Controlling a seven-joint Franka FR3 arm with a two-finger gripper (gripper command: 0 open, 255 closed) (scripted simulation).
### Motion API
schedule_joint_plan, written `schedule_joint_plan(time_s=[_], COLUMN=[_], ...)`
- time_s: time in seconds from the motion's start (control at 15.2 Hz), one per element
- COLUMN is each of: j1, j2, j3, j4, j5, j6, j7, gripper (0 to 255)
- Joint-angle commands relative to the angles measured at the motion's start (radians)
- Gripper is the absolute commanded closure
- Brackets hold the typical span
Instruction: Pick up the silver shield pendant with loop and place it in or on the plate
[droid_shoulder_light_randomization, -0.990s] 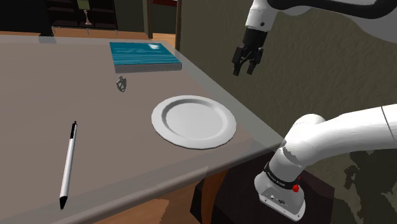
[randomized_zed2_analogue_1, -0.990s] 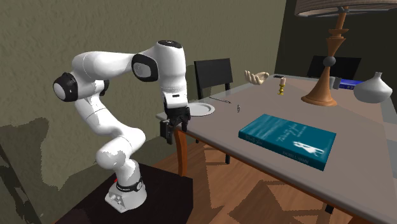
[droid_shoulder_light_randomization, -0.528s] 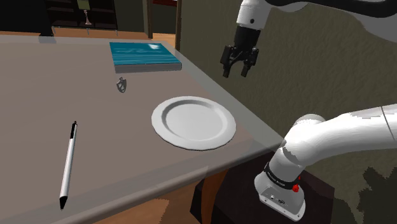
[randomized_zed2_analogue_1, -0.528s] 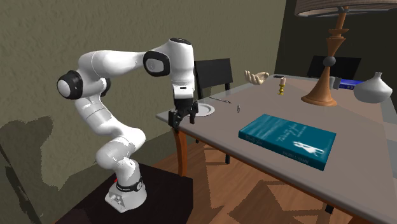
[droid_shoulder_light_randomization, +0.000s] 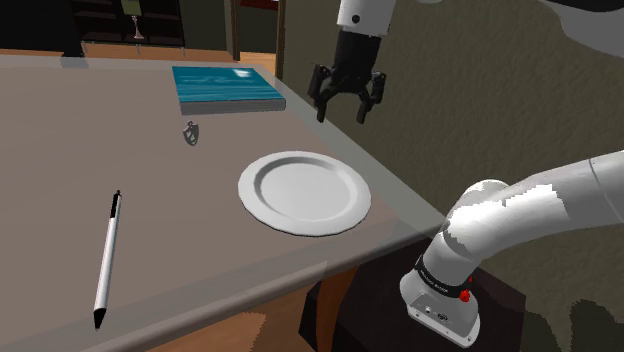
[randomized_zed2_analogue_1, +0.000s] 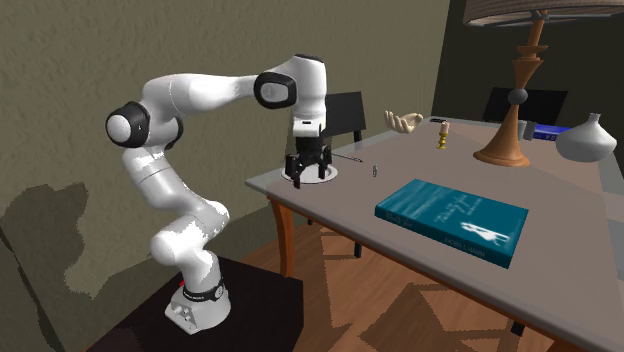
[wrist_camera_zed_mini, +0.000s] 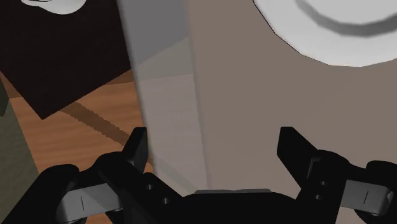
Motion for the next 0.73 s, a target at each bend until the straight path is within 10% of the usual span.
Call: schedule_joint_plan(time_s=[0.0,0.66], j1=[-0.015,-0.105], j2=[0.052,0.405], j3=[0.058,0.369], j4=[0.053,0.403], j5=[0.015,-0.054], j6=[0.009,0.032], j7=[0.102,0.631], gripper=[0,0])
